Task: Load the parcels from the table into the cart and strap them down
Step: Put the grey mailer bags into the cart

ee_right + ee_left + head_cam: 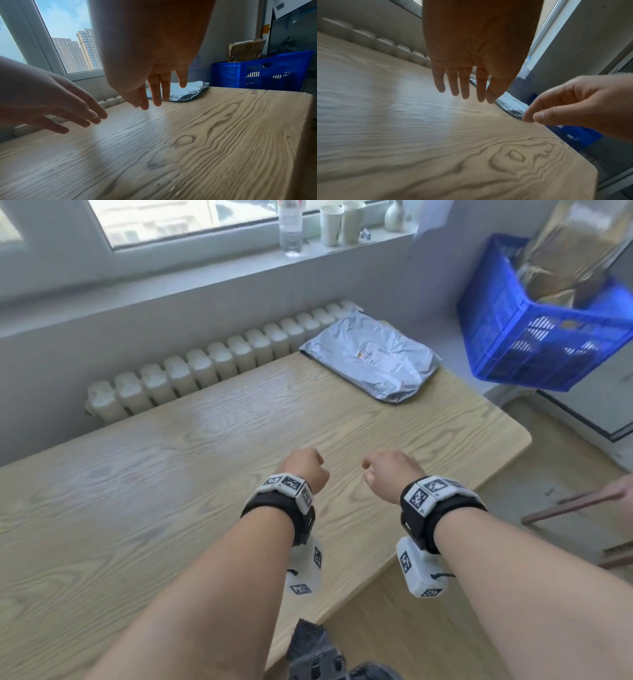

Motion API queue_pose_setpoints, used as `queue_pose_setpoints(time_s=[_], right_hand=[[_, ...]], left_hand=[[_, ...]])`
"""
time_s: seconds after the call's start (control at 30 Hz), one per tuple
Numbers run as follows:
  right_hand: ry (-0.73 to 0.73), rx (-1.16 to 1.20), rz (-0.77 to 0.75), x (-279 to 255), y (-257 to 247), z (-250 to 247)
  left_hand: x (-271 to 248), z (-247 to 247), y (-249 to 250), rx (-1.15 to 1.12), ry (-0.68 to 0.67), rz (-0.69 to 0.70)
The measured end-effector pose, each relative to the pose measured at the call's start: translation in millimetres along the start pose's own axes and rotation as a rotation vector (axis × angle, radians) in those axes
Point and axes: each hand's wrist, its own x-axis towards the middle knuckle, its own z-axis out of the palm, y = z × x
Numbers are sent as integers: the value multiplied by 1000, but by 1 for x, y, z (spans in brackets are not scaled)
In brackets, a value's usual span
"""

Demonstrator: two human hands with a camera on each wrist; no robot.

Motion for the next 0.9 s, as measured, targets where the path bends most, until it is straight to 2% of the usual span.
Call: queue_pose_setpoints(time_s=[0.33, 0.57, 0.7, 0.9], right_hand=[[-3, 6, 27, 69, 39, -16], [-65, 88, 93, 124, 81, -33], [-104, 71, 37, 163, 109, -40], [-42, 32, -63, 231, 168, -60]], left_hand=[[72, -12, 26, -49, 1, -54], [114, -12, 42, -146, -8, -166], [145, -13, 65, -231, -2, -243], [207, -11, 127, -361, -6, -301]])
